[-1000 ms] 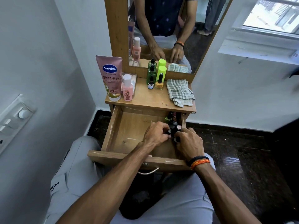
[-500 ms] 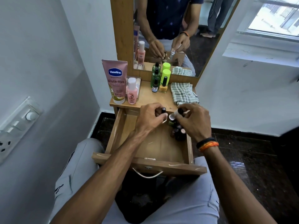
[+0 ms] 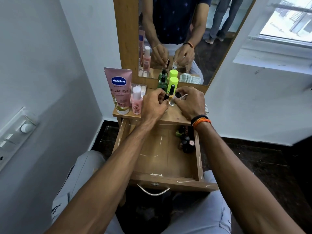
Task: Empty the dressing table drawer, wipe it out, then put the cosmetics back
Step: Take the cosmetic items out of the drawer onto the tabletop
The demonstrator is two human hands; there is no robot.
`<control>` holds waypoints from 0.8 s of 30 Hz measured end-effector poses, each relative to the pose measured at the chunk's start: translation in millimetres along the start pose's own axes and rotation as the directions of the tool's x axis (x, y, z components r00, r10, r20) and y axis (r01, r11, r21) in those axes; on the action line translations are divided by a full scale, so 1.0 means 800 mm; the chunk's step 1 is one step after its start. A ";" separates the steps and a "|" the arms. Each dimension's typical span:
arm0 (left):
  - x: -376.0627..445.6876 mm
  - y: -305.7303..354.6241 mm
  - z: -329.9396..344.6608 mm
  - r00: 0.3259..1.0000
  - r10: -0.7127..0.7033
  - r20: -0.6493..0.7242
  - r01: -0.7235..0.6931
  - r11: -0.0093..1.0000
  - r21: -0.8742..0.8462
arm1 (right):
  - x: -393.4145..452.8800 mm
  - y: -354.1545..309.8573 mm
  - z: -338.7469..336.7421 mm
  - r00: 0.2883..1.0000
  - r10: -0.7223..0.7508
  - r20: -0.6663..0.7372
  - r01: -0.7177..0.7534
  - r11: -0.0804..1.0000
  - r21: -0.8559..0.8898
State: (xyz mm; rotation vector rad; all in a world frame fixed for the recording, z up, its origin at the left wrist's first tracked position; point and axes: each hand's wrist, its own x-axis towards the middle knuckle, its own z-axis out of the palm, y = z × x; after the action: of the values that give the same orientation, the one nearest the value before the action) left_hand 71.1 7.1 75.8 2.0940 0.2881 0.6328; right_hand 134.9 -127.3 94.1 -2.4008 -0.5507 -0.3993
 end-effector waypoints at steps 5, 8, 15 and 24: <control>0.012 -0.005 0.009 1.000 -0.008 -0.003 0.008 1.000 -0.026 | 0.008 0.005 0.010 1.000 0.010 0.013 -0.009 1.000 -0.024; 0.016 -0.009 0.012 0.999 -0.036 -0.007 0.036 0.999 -0.029 | 0.010 0.009 0.015 1.000 0.011 0.025 -0.010 0.999 -0.041; 0.023 -0.010 0.014 0.998 -0.065 -0.026 0.064 0.998 -0.026 | 0.011 0.016 0.024 0.998 -0.016 0.053 0.016 1.000 -0.003; 0.029 -0.011 0.016 0.997 -0.039 -0.064 0.041 0.998 0.040 | 0.014 0.014 0.037 0.999 -0.018 0.031 0.017 1.000 0.009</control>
State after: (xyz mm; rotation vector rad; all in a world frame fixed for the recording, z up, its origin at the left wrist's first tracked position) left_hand 98.0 13.1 69.8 2.1047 0.3810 0.6751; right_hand 154.4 -113.2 70.9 -2.3988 -0.5865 -0.3668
